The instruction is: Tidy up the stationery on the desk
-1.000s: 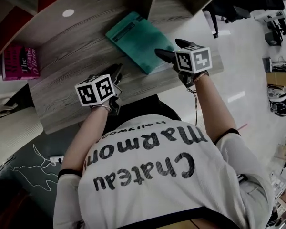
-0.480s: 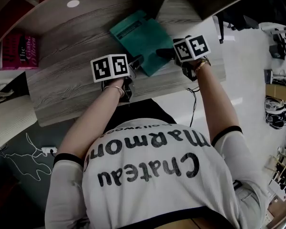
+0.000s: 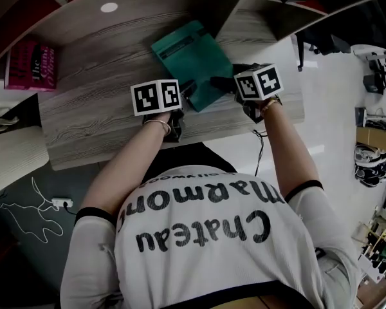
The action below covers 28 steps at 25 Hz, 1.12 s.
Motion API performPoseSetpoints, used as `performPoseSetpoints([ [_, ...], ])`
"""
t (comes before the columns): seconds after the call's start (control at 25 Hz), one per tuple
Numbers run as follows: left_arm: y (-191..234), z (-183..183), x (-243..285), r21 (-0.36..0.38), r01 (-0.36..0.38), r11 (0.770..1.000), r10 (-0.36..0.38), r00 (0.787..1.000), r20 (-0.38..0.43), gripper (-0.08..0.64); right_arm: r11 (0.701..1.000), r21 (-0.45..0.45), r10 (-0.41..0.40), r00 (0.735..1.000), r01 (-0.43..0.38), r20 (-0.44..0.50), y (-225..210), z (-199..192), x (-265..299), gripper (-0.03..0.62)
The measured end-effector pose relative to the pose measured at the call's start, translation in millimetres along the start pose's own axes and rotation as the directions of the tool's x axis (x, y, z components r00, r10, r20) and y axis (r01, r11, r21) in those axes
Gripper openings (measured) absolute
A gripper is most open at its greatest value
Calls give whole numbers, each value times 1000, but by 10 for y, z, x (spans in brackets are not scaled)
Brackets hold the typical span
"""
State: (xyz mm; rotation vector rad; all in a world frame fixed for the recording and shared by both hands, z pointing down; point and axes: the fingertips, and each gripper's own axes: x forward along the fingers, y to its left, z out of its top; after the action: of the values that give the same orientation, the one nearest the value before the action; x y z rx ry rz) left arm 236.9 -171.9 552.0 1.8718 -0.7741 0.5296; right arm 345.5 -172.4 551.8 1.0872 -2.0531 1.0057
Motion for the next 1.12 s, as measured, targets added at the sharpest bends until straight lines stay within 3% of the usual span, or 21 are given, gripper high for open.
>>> performPoseSetpoints([
  [0.16,206,85,-278,-25,-49,999,51,995,85,223,997,-68,39,998,-35,51,255,128,100,351],
  [0.32,387,293,-731,12,-118,993,113,967,228,213,986,-145,95,989,-78,112,612,341,264,344],
  [0.4,533,424,-1035,45,-172,984,151,941,304,215,977,-188,123,983,-96,138,861,479,414,337],
  [0.6,1024,707,-1856,92,-317,944,239,850,470,215,936,-334,166,976,-111,140,1598,796,914,296],
  [0.76,1469,746,-2420,104,-421,901,306,788,534,215,904,-405,207,968,-135,139,2205,1078,1284,295],
  [0.88,1769,705,-2749,104,-468,877,338,757,560,215,877,-461,215,969,-139,117,2585,1226,1528,296],
  [0.96,1936,708,-2931,91,-475,875,345,745,571,215,864,-485,216,970,-137,111,2794,1316,1673,296],
  [1.12,2172,789,-3194,102,-475,874,335,743,580,215,870,-477,201,973,-122,117,3078,1451,1922,296],
])
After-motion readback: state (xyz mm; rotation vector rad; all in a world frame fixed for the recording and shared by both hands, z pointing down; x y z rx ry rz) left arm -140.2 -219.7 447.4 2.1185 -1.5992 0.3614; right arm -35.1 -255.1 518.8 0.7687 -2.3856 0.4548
